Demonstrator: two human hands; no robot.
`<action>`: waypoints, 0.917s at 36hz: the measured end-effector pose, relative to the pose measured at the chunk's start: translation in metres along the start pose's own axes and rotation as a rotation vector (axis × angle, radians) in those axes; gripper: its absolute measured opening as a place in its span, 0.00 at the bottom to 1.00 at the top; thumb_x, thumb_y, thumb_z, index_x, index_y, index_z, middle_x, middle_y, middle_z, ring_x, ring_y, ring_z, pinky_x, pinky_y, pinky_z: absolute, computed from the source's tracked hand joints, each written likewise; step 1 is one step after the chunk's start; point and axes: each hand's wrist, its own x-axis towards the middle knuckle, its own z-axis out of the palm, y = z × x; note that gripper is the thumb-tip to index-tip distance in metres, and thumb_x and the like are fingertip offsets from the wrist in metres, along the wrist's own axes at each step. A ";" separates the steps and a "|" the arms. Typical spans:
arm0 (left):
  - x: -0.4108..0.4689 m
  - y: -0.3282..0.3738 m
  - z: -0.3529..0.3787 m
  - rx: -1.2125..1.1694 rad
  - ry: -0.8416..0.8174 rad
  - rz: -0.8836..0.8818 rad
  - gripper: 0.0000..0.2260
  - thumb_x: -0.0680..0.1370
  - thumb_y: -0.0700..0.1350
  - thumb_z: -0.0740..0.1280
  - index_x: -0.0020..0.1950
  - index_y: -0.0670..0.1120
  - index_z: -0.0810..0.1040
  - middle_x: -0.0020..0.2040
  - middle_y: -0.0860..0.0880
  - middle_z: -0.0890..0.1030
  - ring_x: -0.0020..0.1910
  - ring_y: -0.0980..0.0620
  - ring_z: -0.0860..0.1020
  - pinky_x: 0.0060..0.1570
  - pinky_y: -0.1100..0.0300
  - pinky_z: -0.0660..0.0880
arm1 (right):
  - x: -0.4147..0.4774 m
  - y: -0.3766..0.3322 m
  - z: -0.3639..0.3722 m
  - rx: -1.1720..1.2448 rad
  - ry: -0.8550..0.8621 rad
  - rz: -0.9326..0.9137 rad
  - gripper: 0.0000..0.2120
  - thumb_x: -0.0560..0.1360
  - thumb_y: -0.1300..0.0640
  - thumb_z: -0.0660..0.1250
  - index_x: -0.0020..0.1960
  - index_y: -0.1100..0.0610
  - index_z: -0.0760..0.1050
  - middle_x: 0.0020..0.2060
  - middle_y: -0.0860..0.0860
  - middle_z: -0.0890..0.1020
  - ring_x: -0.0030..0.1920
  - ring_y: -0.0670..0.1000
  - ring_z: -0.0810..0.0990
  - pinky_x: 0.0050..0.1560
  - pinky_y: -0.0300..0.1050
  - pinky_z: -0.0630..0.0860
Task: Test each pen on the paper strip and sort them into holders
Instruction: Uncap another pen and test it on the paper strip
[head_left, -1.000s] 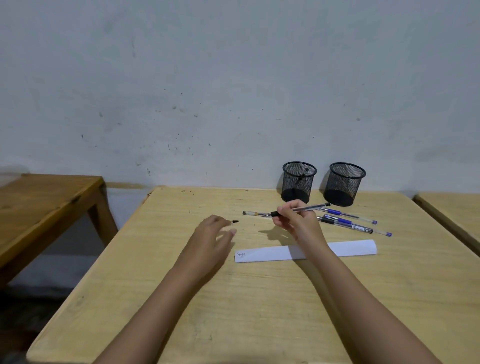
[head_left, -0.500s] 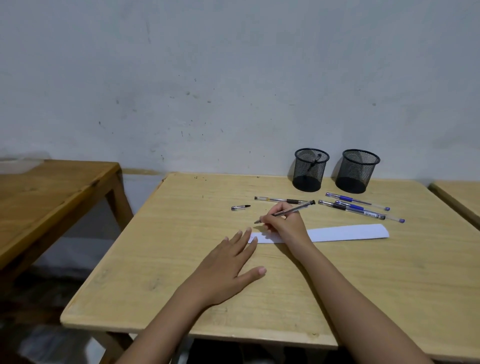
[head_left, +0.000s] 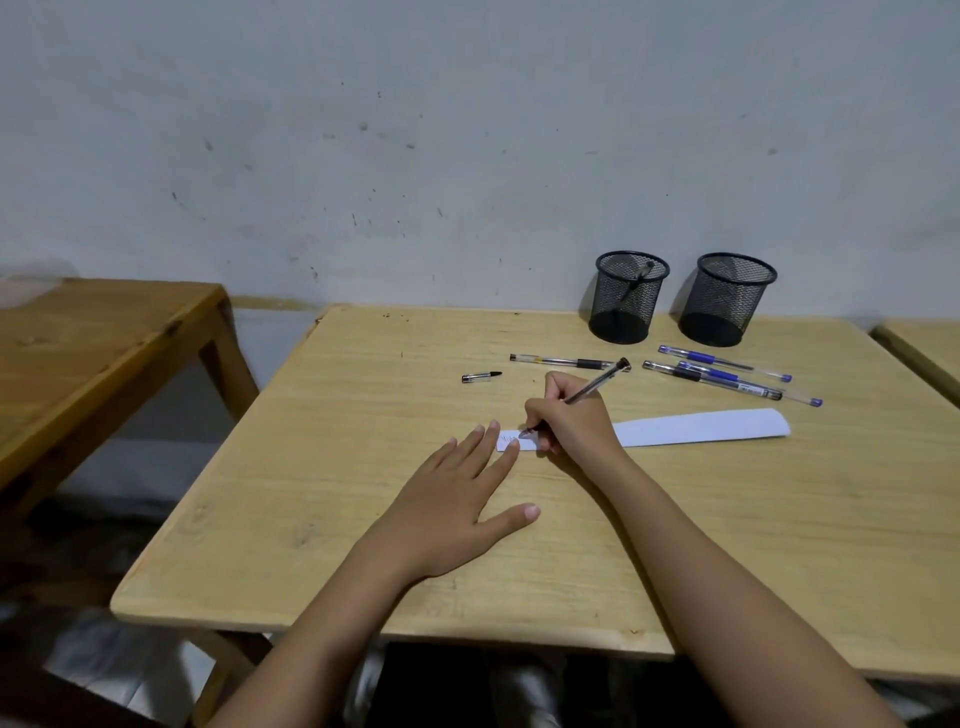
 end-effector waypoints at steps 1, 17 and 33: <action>0.000 0.000 0.000 0.002 0.003 0.002 0.35 0.73 0.69 0.43 0.76 0.56 0.42 0.77 0.55 0.37 0.74 0.61 0.36 0.74 0.59 0.37 | 0.000 0.000 0.000 -0.011 0.000 -0.001 0.12 0.65 0.71 0.64 0.31 0.60 0.64 0.22 0.57 0.70 0.18 0.50 0.70 0.23 0.40 0.69; 0.000 0.000 -0.001 0.004 0.004 0.005 0.34 0.74 0.68 0.43 0.76 0.56 0.41 0.77 0.55 0.37 0.74 0.61 0.35 0.73 0.61 0.36 | 0.001 0.001 0.002 -0.096 0.056 -0.045 0.13 0.66 0.71 0.65 0.30 0.60 0.63 0.24 0.55 0.67 0.17 0.45 0.68 0.23 0.37 0.70; 0.000 -0.002 0.002 0.000 0.015 0.011 0.35 0.73 0.69 0.44 0.76 0.56 0.42 0.77 0.55 0.38 0.74 0.61 0.36 0.73 0.60 0.36 | -0.002 0.004 0.000 -0.129 0.174 -0.092 0.16 0.64 0.70 0.66 0.27 0.57 0.61 0.24 0.52 0.65 0.28 0.49 0.65 0.30 0.41 0.66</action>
